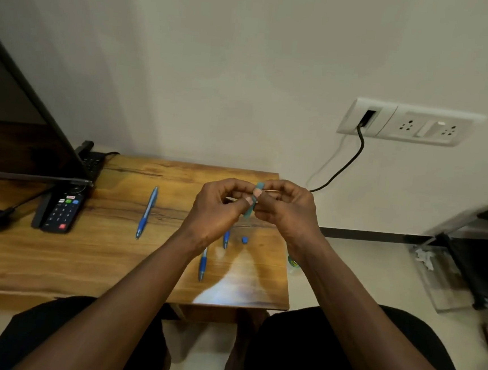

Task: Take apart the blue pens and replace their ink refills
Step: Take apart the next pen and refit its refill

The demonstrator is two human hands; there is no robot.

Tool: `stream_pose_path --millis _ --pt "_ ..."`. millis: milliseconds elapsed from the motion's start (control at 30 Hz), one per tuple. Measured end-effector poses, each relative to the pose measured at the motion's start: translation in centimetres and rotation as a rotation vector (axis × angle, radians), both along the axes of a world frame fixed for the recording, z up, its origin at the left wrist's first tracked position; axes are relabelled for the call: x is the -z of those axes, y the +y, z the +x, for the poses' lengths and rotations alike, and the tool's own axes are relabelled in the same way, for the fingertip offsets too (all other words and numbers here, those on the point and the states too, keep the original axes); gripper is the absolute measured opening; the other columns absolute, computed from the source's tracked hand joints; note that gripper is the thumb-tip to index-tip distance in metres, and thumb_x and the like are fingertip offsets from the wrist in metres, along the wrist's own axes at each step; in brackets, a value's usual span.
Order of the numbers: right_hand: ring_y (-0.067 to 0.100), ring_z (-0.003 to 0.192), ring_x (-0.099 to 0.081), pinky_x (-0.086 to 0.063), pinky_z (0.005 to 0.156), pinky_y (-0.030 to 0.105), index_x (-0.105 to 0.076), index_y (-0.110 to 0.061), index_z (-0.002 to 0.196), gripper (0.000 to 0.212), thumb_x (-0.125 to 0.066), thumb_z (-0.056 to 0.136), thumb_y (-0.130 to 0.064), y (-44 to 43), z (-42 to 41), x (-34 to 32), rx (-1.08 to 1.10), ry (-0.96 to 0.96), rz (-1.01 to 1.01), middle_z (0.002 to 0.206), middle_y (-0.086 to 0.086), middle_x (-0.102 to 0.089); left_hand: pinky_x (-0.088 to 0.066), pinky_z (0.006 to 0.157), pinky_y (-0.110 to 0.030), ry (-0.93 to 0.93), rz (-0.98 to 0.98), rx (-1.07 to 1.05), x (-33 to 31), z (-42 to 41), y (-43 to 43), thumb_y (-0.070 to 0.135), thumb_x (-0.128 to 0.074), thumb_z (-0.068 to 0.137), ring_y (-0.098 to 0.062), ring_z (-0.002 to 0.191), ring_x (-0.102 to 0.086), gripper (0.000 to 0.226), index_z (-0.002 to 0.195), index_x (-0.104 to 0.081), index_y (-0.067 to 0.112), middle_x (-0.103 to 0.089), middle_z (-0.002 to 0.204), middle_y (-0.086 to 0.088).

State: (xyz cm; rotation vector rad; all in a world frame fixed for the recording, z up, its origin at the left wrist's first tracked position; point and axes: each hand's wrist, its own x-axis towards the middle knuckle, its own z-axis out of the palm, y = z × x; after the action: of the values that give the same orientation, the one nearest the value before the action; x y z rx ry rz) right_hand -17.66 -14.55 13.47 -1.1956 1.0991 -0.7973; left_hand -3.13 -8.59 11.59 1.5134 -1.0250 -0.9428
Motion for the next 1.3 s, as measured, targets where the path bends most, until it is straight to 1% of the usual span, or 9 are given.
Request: stream_pose_path --millis 133,200,333,467,567,700,833,1100,1300 --pt "0.022 0.085 -0.077 -0.061 0.071 0.029 -0.072 -0.012 0.109 0.020 -0.078 0.090 -0.009 0.8 0.0 0.3 0.011 -0.029 0.034 0.087 0.010 -0.078 -0.064 0.086 -0.046 0.001 0.019 -0.006 0.5 -0.3 0.7 0.017 -0.075 0.095 -0.012 0.097 -0.074 0.015 0.103 -0.080 0.029 -0.078 0.095 0.006" --pt "0.023 0.085 -0.078 -0.061 0.071 0.029 -0.072 -0.014 0.112 0.024 -0.078 0.090 -0.008 0.9 0.3 0.4 0.013 -0.032 0.042 0.089 0.012 -0.078 -0.064 0.087 -0.050 0.001 0.029 -0.027 0.5 -0.3 1.0 0.018 -0.075 0.096 -0.013 0.098 -0.074 0.015 0.103 -0.080 0.030 -0.078 0.094 0.006" --pt "0.024 0.088 -0.078 -0.064 0.075 0.033 -0.074 -0.013 0.110 0.019 -0.075 0.092 -0.007 0.8 1.4 -0.1 0.015 -0.039 0.023 0.093 0.014 -0.078 -0.063 0.086 -0.043 -0.033 0.024 -0.104 0.2 0.1 1.0 0.019 -0.073 0.097 -0.009 0.098 -0.073 0.017 0.104 -0.079 0.032 -0.078 0.094 0.009" --pt "0.026 0.086 -0.078 -0.065 0.077 0.036 -0.074 -0.013 0.109 0.018 -0.072 0.093 -0.003 0.6 2.2 -0.5 0.006 -0.056 -0.059 0.089 0.012 -0.078 -0.059 0.078 -0.033 -0.007 -0.003 -0.140 -0.7 0.6 0.5 0.021 -0.074 0.097 -0.009 0.097 -0.073 0.013 0.105 -0.079 0.029 -0.078 0.094 0.008" --pt "0.027 0.086 -0.077 -0.065 0.078 0.036 -0.073 -0.012 0.107 0.018 -0.072 0.093 -0.001 0.4 2.3 -0.2 0.029 -0.092 -0.061 0.089 0.013 -0.078 -0.061 0.081 -0.035 -0.036 -0.007 -0.132 -0.6 1.1 0.1 0.024 -0.075 0.096 -0.009 0.097 -0.074 0.012 0.105 -0.080 0.030 -0.079 0.095 0.008" --pt "0.027 0.085 -0.075 -0.064 0.082 0.035 -0.072 -0.001 0.105 0.015 -0.073 0.091 0.001 0.2 2.3 0.7 0.038 -0.223 0.162 0.100 0.024 -0.076 -0.060 0.074 -0.033 -0.172 -0.005 -0.159 0.3 1.7 0.1 0.022 -0.074 0.096 -0.007 0.086 -0.074 0.014 0.102 -0.080 0.033 -0.078 0.089 0.013" --pt "0.026 0.087 -0.075 -0.064 0.081 0.032 -0.067 0.007 0.114 0.022 -0.069 0.092 0.004 -0.3 2.7 1.8 0.022 -0.361 0.442 0.100 0.022 -0.074 -0.062 0.075 -0.030 -0.387 0.039 -0.171 0.7 2.4 -0.1 0.022 -0.073 0.095 -0.001 0.084 -0.073 0.015 0.100 -0.081 0.033 -0.077 0.090 0.017" --pt "0.028 0.083 -0.078 -0.064 0.077 0.034 -0.066 0.008 0.117 0.023 -0.057 0.099 -0.003 -0.5 2.6 2.7 0.031 -0.375 0.594 0.098 0.024 -0.076 -0.047 0.067 -0.013 -0.537 0.101 -0.146 0.8 2.2 -0.5 0.016 -0.071 0.092 0.000 0.083 -0.066 0.015 0.097 -0.081 0.026 -0.073 0.088 0.015" --pt "0.024 0.073 -0.077 -0.064 0.073 0.034 -0.068 0.002 0.096 0.018 -0.052 0.101 -0.005 0.1 2.2 3.2 0.004 -0.312 0.665 0.085 0.018 -0.076 -0.046 0.069 -0.013 -0.664 0.098 -0.095 0.6 1.7 -0.4 0.018 -0.069 0.090 -0.006 0.086 -0.068 0.015 0.096 -0.082 0.023 -0.077 0.094 0.009"
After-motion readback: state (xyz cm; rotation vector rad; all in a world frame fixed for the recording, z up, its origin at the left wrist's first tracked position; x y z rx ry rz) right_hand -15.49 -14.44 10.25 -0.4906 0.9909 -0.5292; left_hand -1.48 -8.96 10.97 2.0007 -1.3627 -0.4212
